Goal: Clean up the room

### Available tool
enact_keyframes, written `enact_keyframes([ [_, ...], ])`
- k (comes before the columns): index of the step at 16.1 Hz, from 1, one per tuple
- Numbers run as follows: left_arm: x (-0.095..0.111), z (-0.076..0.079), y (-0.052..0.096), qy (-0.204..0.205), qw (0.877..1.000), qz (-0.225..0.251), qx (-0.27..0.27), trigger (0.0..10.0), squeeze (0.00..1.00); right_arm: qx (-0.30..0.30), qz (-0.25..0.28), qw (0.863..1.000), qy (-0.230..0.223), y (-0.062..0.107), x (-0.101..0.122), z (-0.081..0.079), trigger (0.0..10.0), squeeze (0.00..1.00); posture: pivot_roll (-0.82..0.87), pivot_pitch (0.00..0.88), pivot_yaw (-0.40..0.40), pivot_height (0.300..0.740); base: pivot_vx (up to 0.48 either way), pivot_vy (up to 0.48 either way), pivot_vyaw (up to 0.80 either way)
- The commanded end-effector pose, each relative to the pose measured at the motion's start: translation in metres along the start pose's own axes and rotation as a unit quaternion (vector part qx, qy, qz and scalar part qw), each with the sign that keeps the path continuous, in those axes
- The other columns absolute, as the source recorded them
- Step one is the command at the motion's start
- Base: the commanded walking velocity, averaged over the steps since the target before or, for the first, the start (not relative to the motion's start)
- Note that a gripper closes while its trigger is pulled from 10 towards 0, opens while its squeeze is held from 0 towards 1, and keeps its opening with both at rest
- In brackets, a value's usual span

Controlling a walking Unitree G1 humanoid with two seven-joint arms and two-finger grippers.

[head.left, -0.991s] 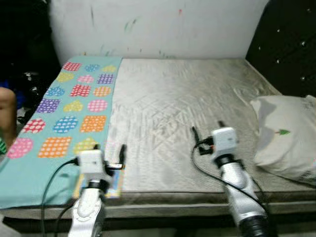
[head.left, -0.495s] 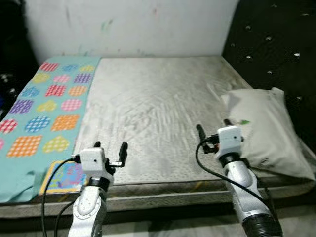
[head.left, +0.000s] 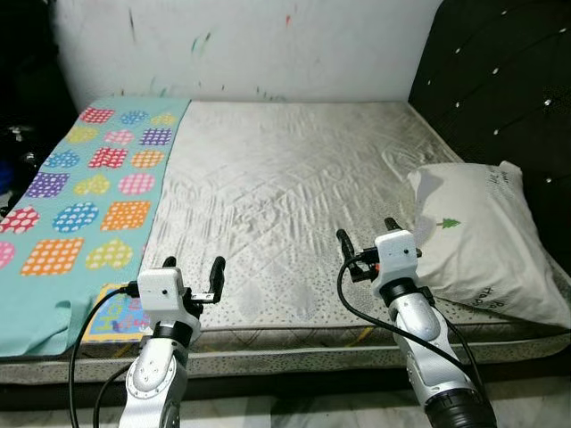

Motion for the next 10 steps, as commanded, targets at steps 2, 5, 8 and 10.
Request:
enact_keyframes([
  [2,0.006,0.000,0.000,0.001,1.000,0.012,0.002,10.0,0.00,0.009,0.011,1.000,0.001,-0.002,0.006,-0.002,10.0,0.00,-0.03,0.000,-0.064,0.740,0.000,0.000,0.00],
  [5,0.009,-0.005,-0.002,-0.002,1.000,0.019,0.018,10.0,0.00,0.022,0.001,1.000,-0.005,-0.003,0.003,-0.007,10.0,0.00,-0.01,0.000,-0.108,0.740,0.000,0.000,0.00],
  [8,0.008,-0.015,0.000,0.008,0.998,0.023,0.057,10.0,0.00,0.060,0.004,0.998,0.006,-0.006,0.005,-0.021,10.0,0.00,0.00,0.000,-0.135,0.740,0.000,0.000,0.00],
  [10,0.006,-0.010,0.000,0.005,0.999,0.018,0.043,10.0,0.00,0.039,0.008,0.999,0.006,-0.010,0.008,-0.012,10.0,0.00,-0.01,0.000,-0.100,0.740,0.000,0.000,0.00],
])
Point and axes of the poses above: a point about 5 cm out from each wrist's last joint towards the gripper, its own y axis pointing back from the gripper into the wrist, its own x axis along the axis of the wrist's last joint, z = x × y, the point moved 5 cm from there along -y, pointing out of the wrist towards the gripper, and after that the axes turned 8 degrees about -y, right-handed, at the moved point
